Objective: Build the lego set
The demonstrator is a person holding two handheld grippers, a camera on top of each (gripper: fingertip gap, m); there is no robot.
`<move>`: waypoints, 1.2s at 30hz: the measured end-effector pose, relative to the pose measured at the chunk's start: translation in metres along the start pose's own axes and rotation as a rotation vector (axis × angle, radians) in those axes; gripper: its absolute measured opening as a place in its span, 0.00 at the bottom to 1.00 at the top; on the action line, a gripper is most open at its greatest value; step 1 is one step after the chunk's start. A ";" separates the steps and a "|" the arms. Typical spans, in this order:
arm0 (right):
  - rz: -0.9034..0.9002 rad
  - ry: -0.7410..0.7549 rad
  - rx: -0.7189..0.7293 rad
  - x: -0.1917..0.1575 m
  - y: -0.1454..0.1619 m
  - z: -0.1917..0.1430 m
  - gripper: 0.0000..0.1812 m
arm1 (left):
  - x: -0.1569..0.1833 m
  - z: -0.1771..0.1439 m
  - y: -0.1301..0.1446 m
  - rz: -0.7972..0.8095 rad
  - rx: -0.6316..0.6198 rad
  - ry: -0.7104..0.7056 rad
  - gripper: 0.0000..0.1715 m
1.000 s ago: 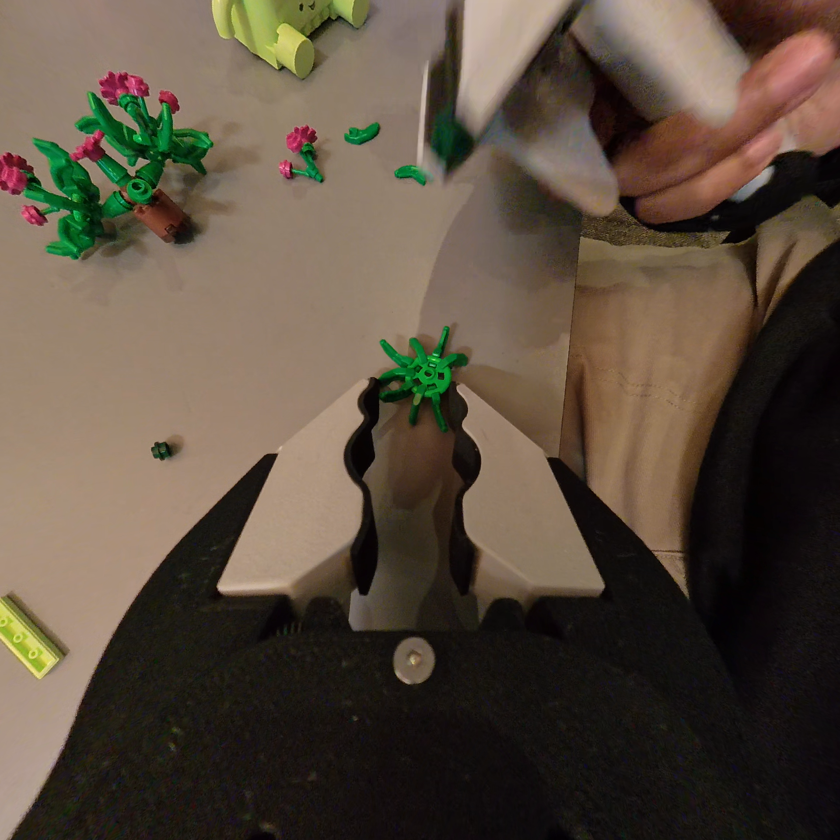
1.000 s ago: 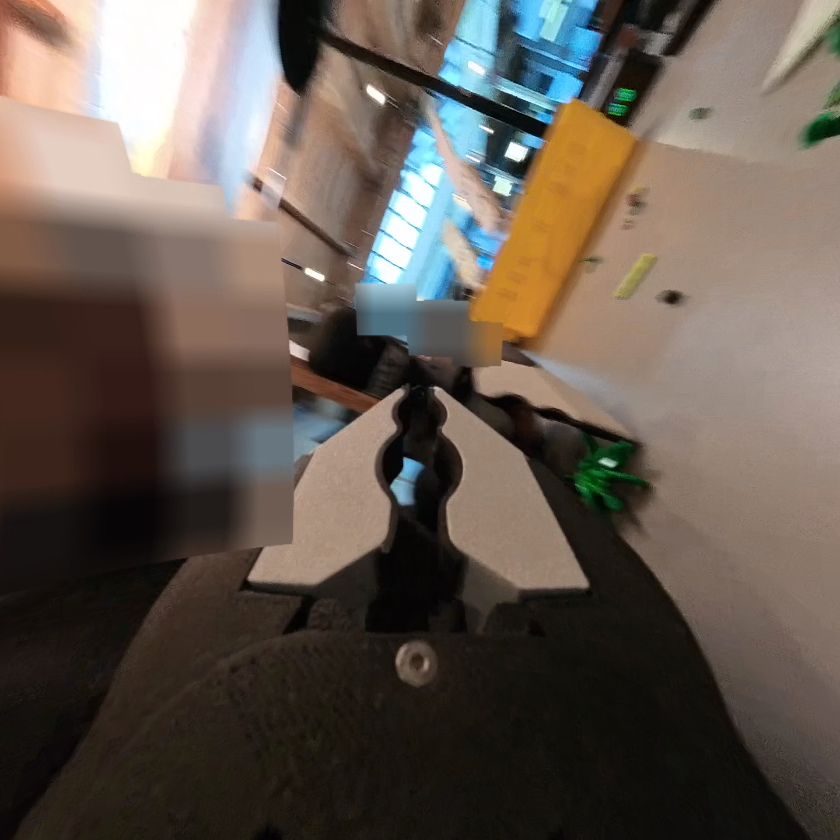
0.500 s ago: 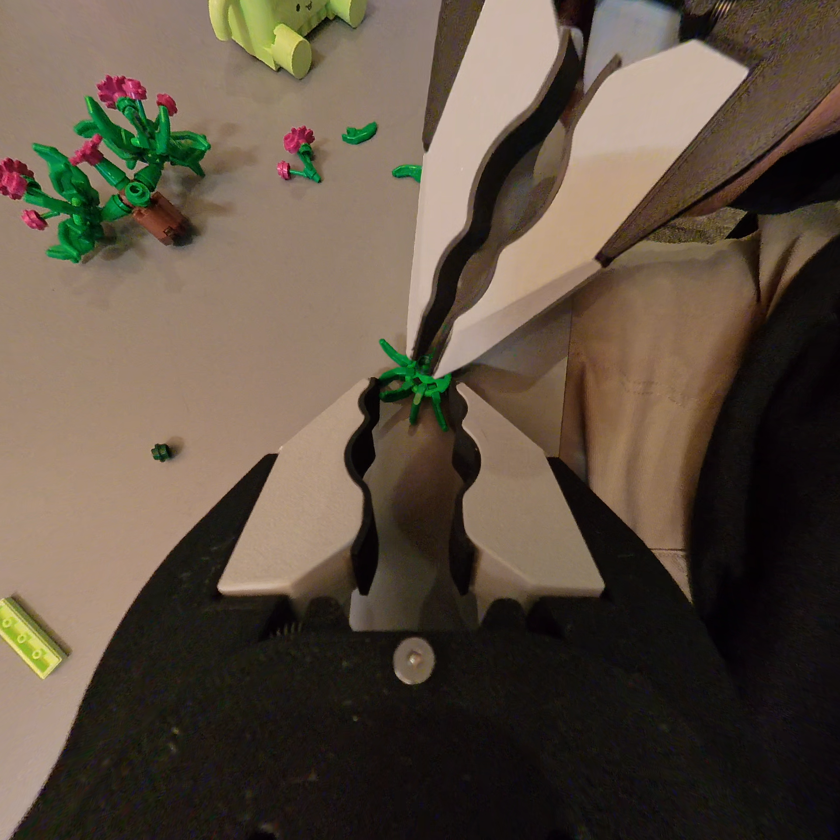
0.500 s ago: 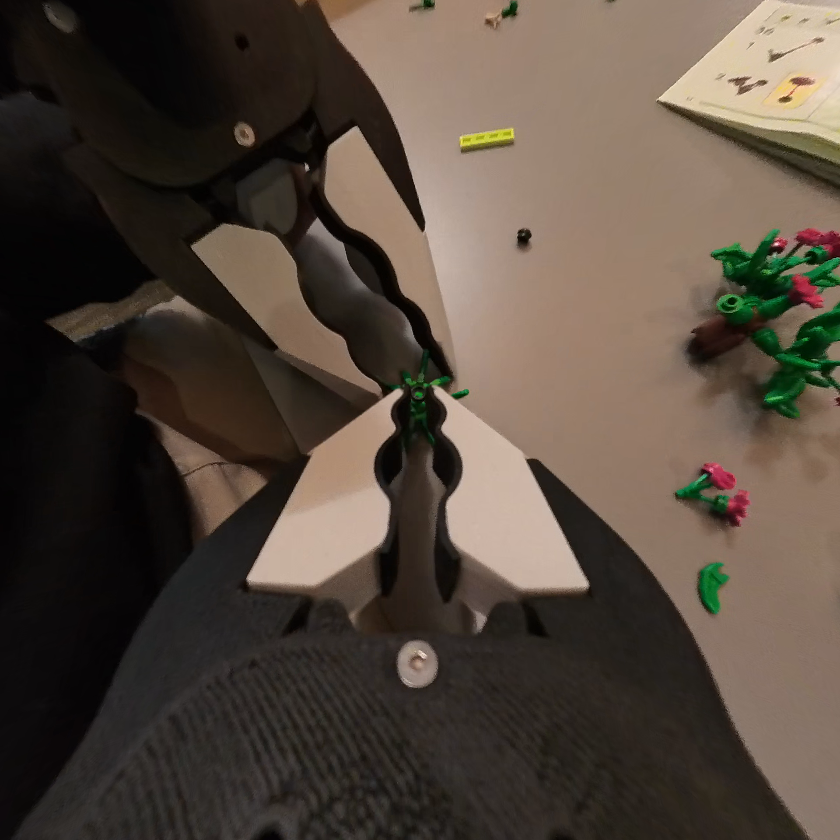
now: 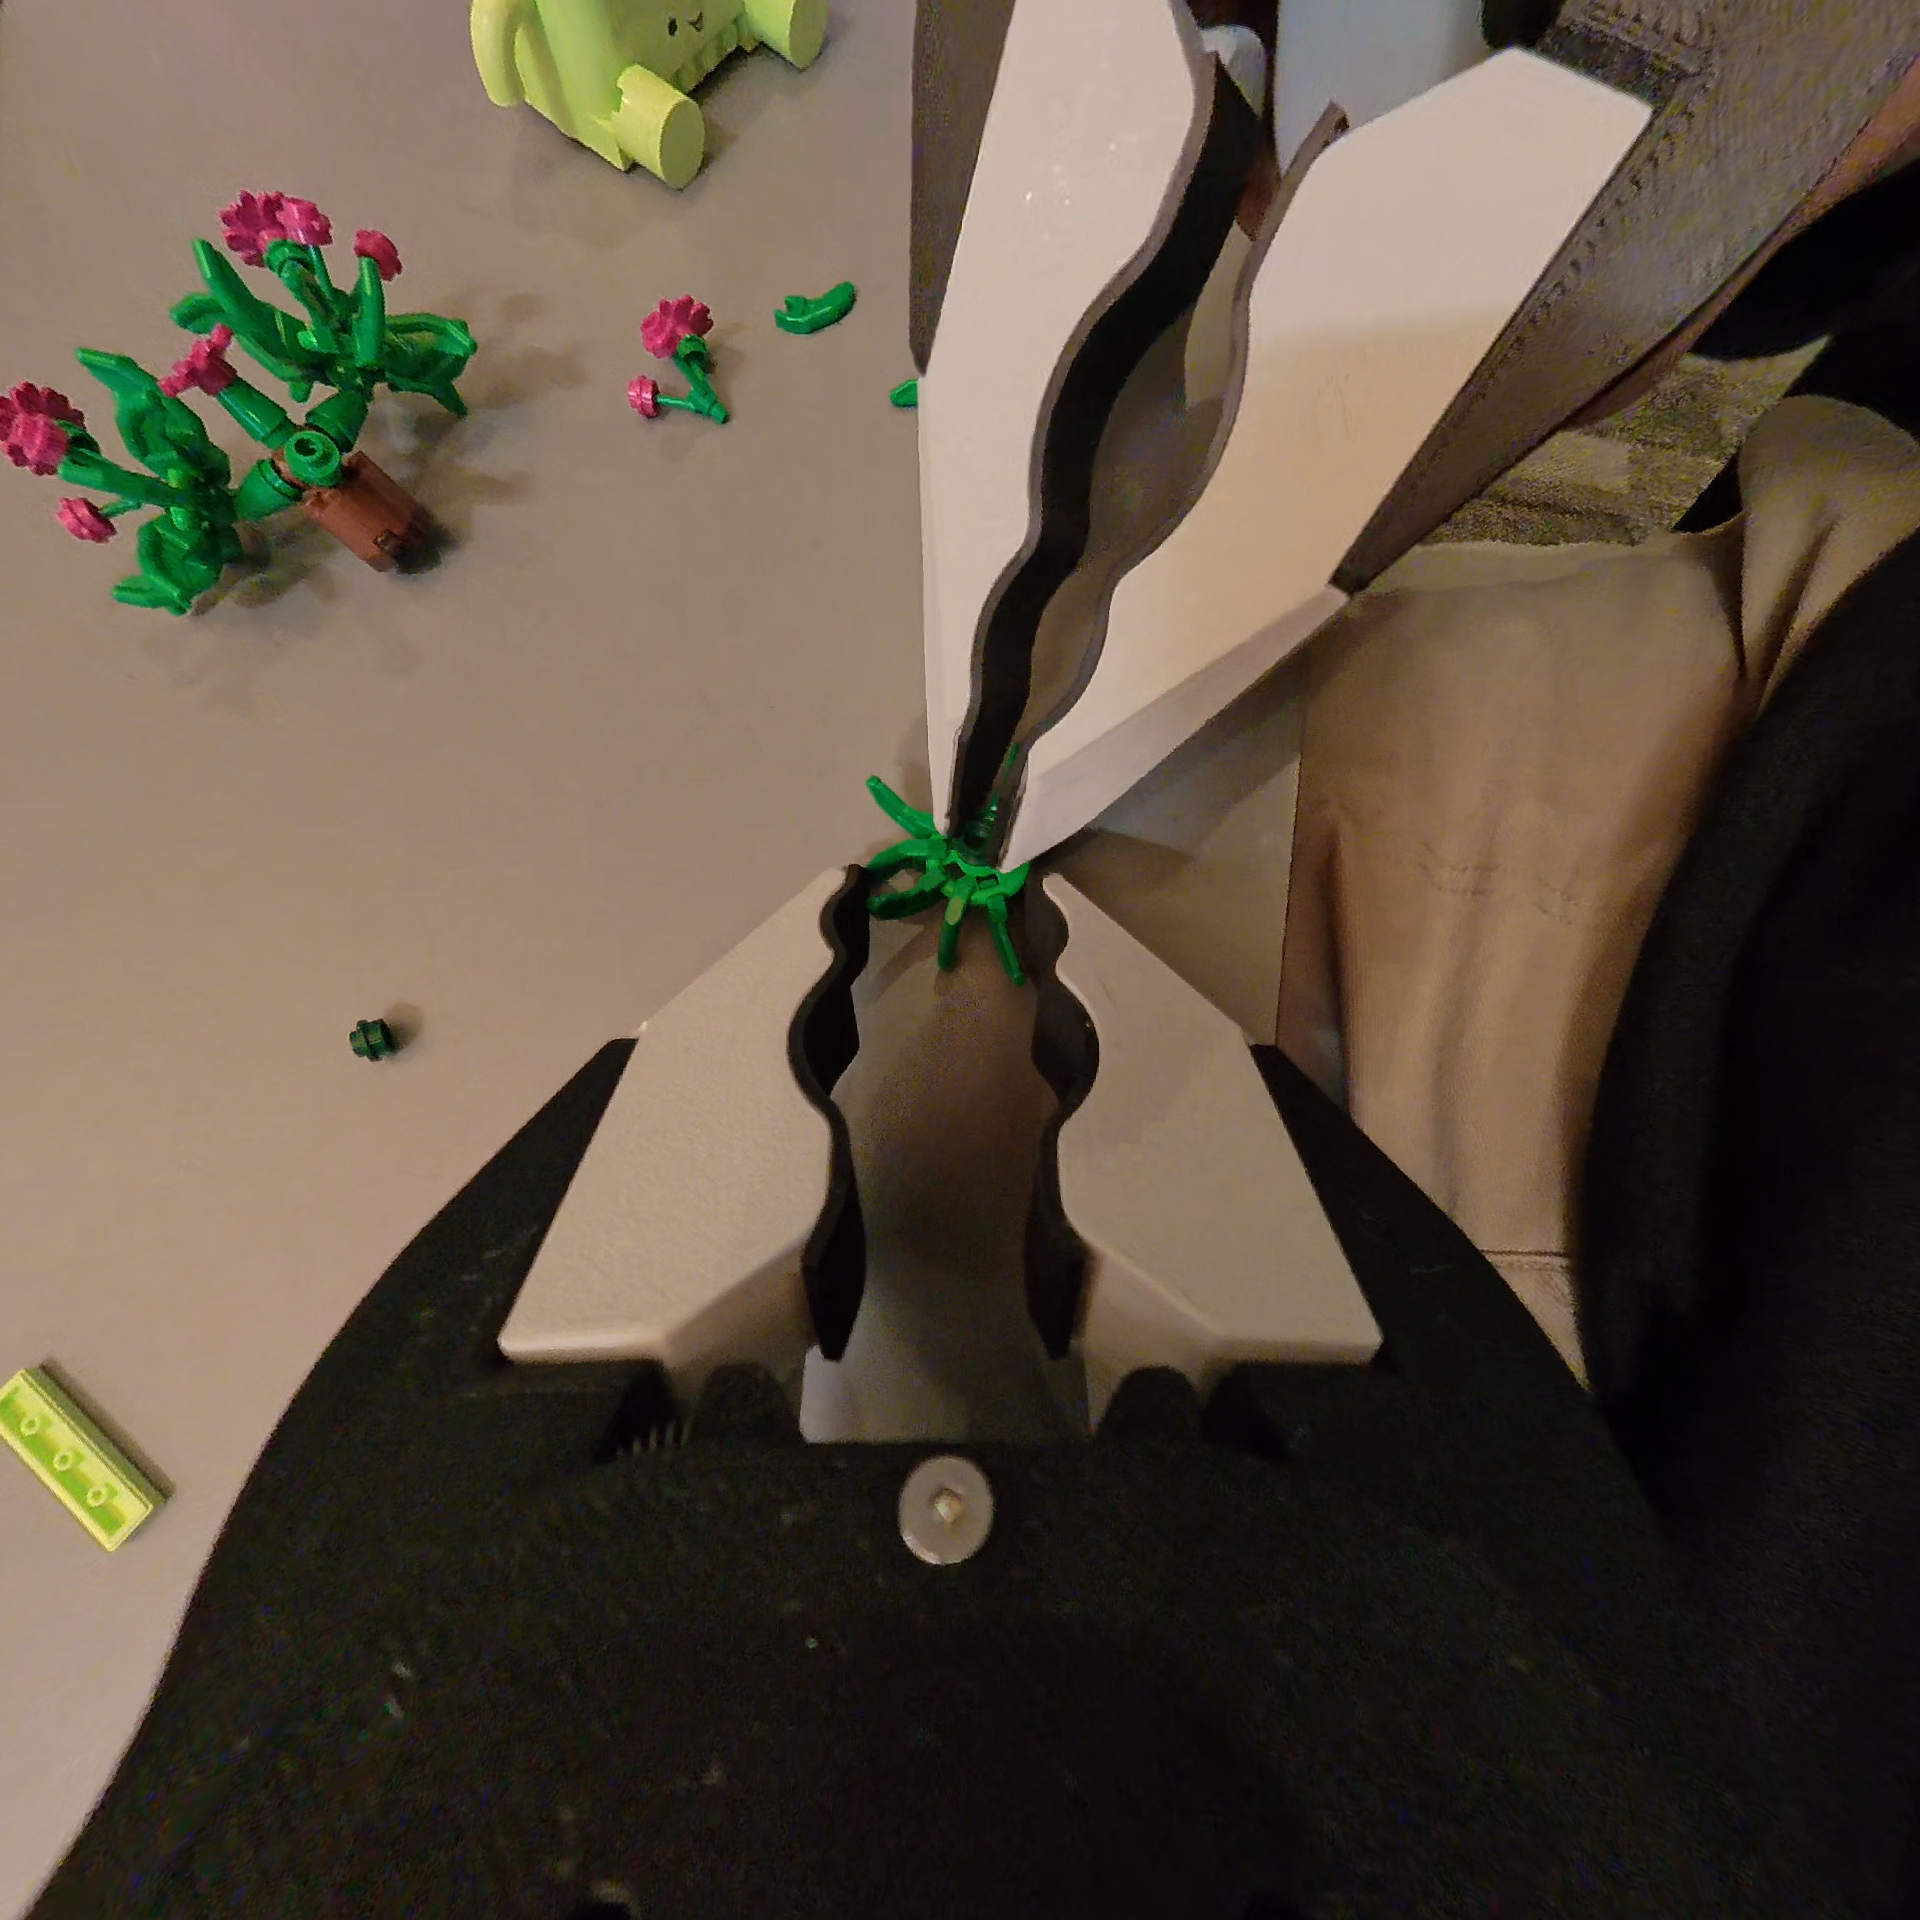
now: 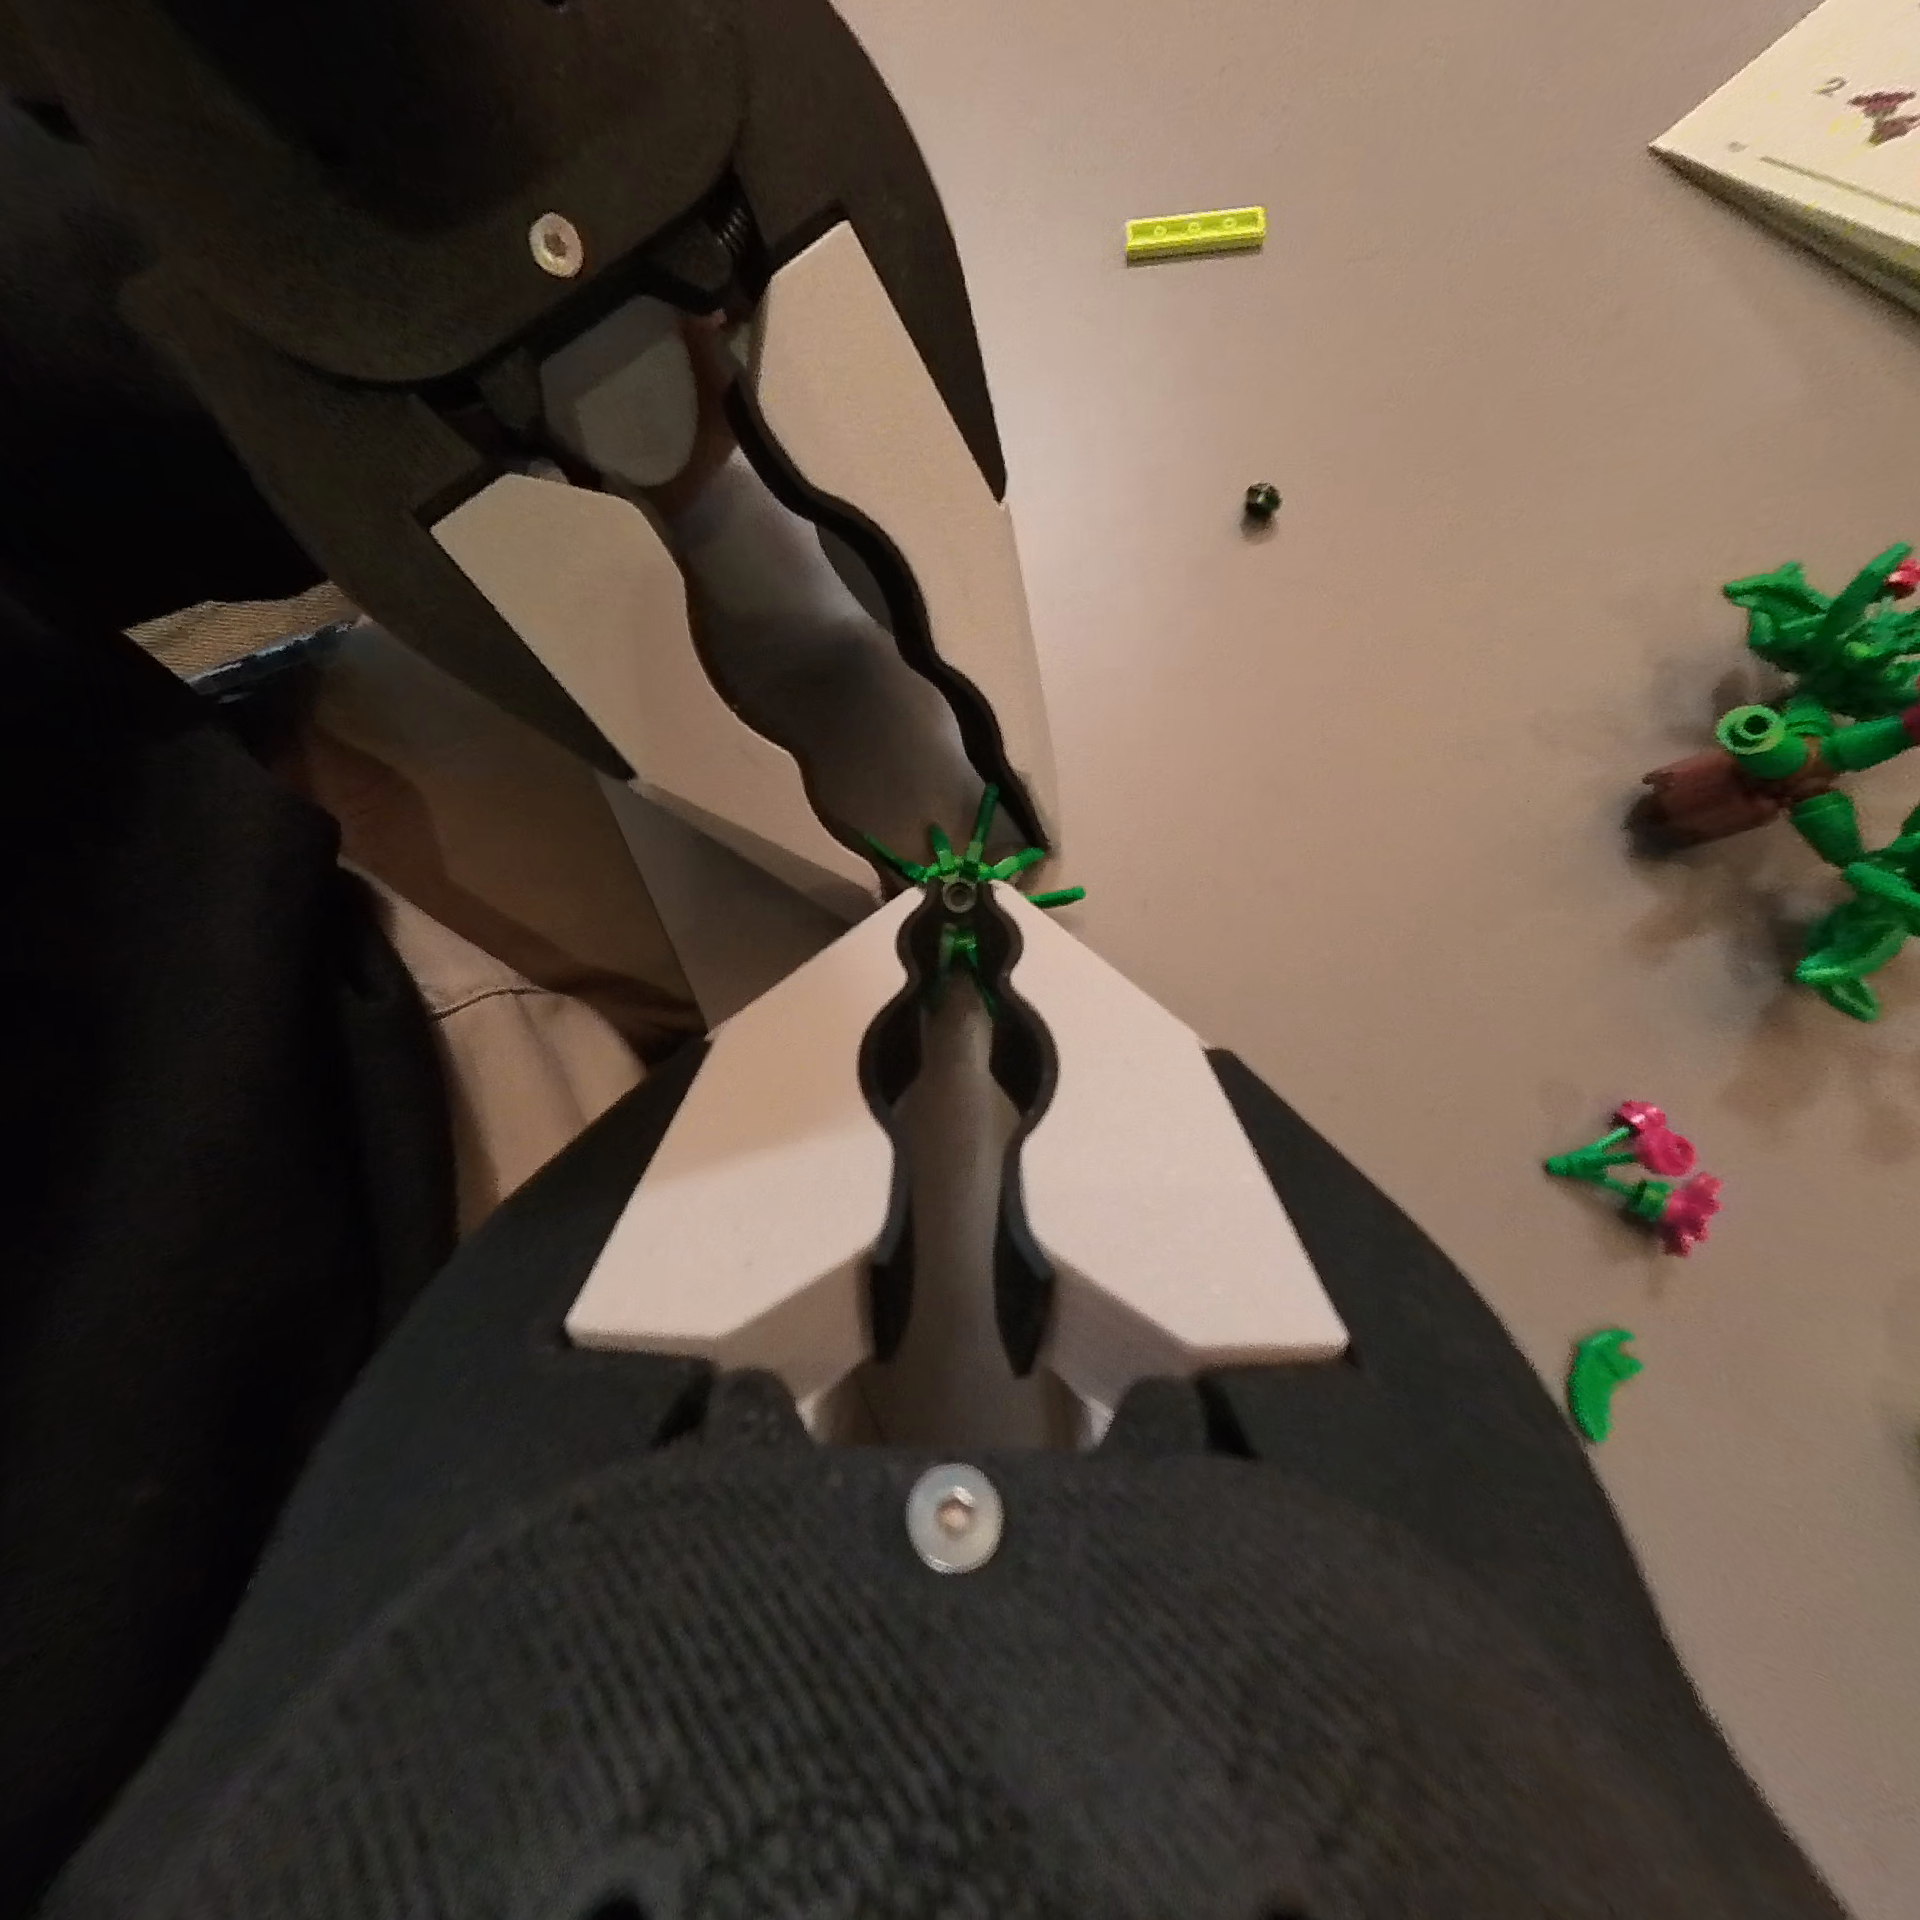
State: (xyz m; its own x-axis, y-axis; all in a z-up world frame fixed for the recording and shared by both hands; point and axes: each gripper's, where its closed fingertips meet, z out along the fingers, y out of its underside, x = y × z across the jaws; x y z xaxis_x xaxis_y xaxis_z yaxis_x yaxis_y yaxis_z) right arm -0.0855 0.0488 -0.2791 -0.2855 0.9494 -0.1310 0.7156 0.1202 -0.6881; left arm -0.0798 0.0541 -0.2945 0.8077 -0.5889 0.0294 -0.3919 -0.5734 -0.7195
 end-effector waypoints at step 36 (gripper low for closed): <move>0.022 -0.070 -0.064 0.002 -0.004 -0.008 0.02 | 0.000 0.000 0.001 0.016 -0.003 -0.013 0.17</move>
State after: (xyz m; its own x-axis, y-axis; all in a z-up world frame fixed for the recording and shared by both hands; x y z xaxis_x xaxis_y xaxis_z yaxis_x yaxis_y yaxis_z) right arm -0.0841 0.0521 -0.2706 -0.3116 0.9295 -0.1972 0.7608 0.1197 -0.6379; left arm -0.0801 0.0541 -0.2952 0.8071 -0.5904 0.0085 -0.4062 -0.5656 -0.7177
